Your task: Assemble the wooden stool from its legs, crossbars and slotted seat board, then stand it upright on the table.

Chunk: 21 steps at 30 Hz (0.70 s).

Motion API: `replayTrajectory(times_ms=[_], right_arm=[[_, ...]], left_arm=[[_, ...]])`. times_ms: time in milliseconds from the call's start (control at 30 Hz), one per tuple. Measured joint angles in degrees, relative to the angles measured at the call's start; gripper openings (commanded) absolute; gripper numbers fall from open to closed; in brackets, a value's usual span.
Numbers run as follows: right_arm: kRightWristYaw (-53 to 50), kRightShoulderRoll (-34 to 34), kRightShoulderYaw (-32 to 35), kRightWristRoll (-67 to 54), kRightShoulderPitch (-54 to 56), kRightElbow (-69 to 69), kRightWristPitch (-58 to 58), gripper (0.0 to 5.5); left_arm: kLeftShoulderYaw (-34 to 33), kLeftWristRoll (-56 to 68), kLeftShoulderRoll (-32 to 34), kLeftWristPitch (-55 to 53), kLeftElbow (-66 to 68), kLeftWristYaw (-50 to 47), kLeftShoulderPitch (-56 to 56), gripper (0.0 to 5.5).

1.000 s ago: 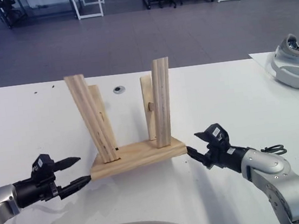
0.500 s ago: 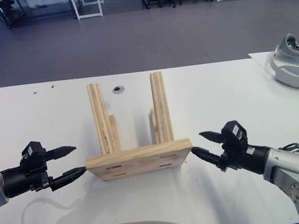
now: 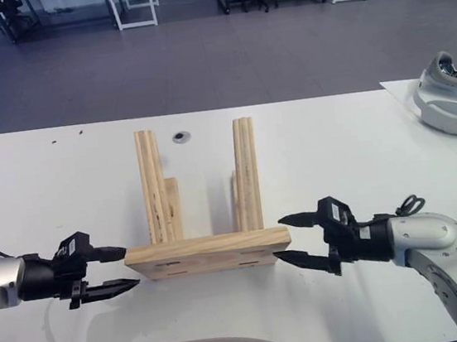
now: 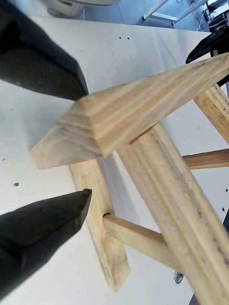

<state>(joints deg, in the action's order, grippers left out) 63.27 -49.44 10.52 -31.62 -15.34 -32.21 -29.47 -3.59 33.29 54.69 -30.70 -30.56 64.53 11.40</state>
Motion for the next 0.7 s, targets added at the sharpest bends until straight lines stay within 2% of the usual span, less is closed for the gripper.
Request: replayTrajectory(times_ms=[100, 167, 333, 400, 533, 633, 700], right_arm=[[1.1, -0.5, -3.8, 2.1, 0.8, 0.8, 1.5, 2.21], [1.2, -0.9, -4.2, 2.8, 1.1, 1.4, 2.7, 1.80], [3.0, -1.2, -5.9, 4.4, 3.6, 3.5, 5.8, 1.64], [3.8, -1.1, -4.3, 1.5, 6.9, 4.2, 5.1, 1.62], [5.2, -5.7, 1.0, -12.2, 21.0, 8.3, -6.4, 1.62], [7.7, -7.4, 0.4, -21.6, 36.5, 17.8, -19.3, 1.59], [11.9, -7.4, -2.4, -25.5, 48.2, 26.4, -31.7, 1.46]], left_arm=[[4.3, -2.6, -1.8, 1.6, 1.3, -0.3, -4.1, 1.66], [5.3, -4.2, -1.8, 3.7, 2.1, 0.0, -4.9, 1.62], [6.2, -6.4, -1.8, 7.6, 4.4, 1.8, -6.5, 1.58], [5.4, -5.3, -1.9, 6.3, 5.4, 2.6, -10.2, 1.58], [2.1, 5.2, 0.4, -5.7, 9.0, 5.5, -27.1, 1.58], [2.0, 12.8, 0.7, -19.0, 17.4, 9.3, -40.3, 1.57], [3.6, 16.9, 0.6, -30.7, 24.6, 13.7, -47.9, 1.51]])
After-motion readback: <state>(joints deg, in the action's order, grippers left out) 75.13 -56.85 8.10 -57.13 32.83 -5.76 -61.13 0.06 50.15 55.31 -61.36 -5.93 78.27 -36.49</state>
